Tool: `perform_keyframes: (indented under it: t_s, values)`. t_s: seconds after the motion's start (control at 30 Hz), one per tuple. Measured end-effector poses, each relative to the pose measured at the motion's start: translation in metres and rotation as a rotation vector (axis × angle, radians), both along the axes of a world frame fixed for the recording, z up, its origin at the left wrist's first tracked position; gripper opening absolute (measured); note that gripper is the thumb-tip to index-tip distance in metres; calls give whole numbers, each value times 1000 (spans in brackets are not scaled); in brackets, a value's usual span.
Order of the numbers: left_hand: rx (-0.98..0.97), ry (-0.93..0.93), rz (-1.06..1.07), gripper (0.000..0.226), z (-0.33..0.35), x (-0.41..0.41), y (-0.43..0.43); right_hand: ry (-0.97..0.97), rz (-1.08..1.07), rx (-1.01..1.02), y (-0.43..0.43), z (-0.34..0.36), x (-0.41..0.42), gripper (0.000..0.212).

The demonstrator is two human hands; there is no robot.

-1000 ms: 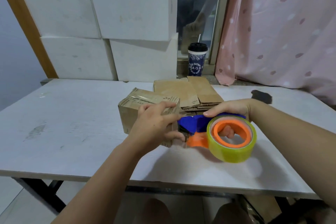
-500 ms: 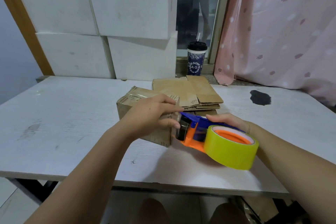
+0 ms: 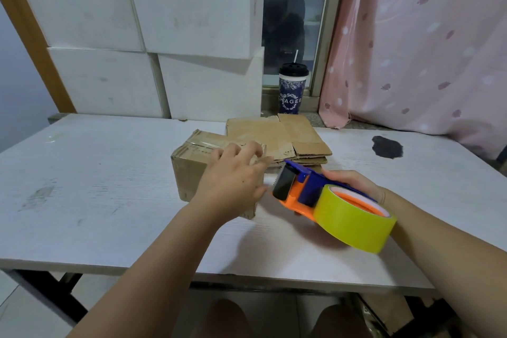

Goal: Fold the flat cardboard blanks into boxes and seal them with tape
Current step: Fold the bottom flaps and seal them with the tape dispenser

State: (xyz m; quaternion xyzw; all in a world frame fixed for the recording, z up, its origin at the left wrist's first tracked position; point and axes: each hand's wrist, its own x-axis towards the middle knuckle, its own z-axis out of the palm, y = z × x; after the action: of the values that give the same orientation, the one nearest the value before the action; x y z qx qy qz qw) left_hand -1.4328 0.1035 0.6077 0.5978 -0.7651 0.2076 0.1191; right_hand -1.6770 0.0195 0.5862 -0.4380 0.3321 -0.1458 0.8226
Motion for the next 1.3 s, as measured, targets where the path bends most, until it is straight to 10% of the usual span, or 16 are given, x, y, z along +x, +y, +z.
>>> perform_keyframes:
  t_s: [0.17,0.4,0.73,1.1,1.3]
  values:
    - [-126,62,37,14,-8,-12,3,-12,-132,-39,-8,-3,-7,85]
    - [-115,200,-2,13,-8,-8,9,-13,-508,-127,-21,-5,19,51]
    - [-55,479,80,31,1,11,27,-301,-232,-274,14,37,19,59]
    - [-117,221,-6,48,15,51,31,-271,101,-322,10,71,79,50]
    - [-108,593,224,33,15,51,29,-114,-82,-522,15,92,105,42]
